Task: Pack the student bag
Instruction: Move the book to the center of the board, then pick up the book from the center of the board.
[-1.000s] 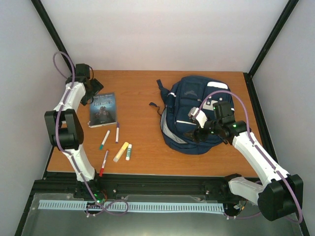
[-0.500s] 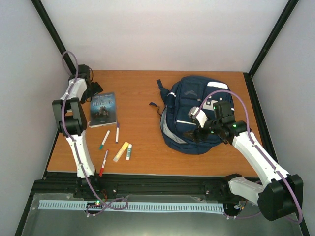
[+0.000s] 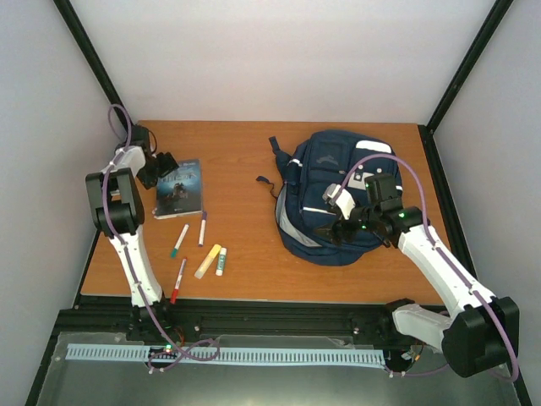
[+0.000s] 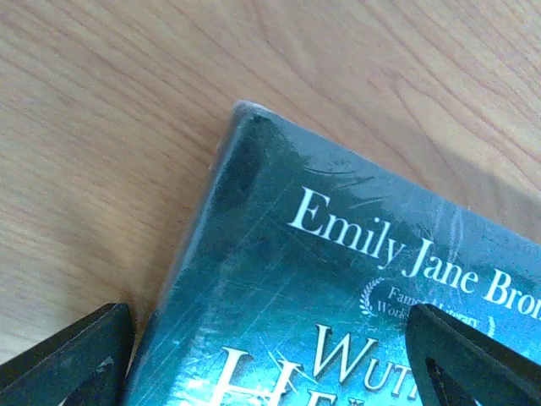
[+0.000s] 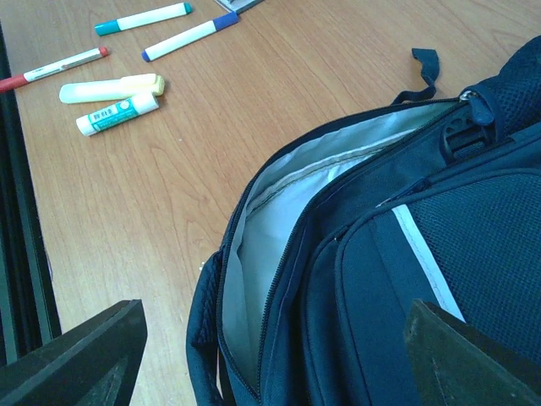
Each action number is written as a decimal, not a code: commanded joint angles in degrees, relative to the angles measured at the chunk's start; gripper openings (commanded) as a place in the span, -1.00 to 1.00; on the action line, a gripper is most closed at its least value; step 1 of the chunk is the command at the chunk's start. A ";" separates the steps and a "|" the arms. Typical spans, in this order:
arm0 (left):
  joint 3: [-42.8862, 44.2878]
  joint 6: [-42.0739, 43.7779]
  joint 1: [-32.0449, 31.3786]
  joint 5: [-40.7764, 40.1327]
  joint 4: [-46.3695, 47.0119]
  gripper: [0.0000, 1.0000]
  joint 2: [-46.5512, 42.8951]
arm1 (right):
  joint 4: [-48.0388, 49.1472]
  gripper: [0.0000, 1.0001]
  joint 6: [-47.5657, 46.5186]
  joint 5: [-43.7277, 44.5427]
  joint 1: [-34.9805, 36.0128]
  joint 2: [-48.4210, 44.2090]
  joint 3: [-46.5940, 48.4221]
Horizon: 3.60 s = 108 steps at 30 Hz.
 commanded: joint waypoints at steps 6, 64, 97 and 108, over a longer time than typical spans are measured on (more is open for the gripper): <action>-6.87 -2.20 -8.10 10.28 4.40 0.76 -3.56 | -0.40 0.66 -0.31 -1.04 -0.21 2.50 1.95; -51.10 -25.20 -22.67 26.92 48.76 0.75 -20.51 | -10.66 -0.61 25.22 -3.07 13.06 85.99 71.13; -54.53 -38.42 -26.66 28.93 69.25 0.44 -31.50 | -10.83 -0.63 27.15 -12.97 13.06 85.86 68.53; -54.30 -39.07 -28.03 24.89 67.64 0.13 -32.39 | -10.86 -0.60 27.08 -12.97 13.02 85.64 68.32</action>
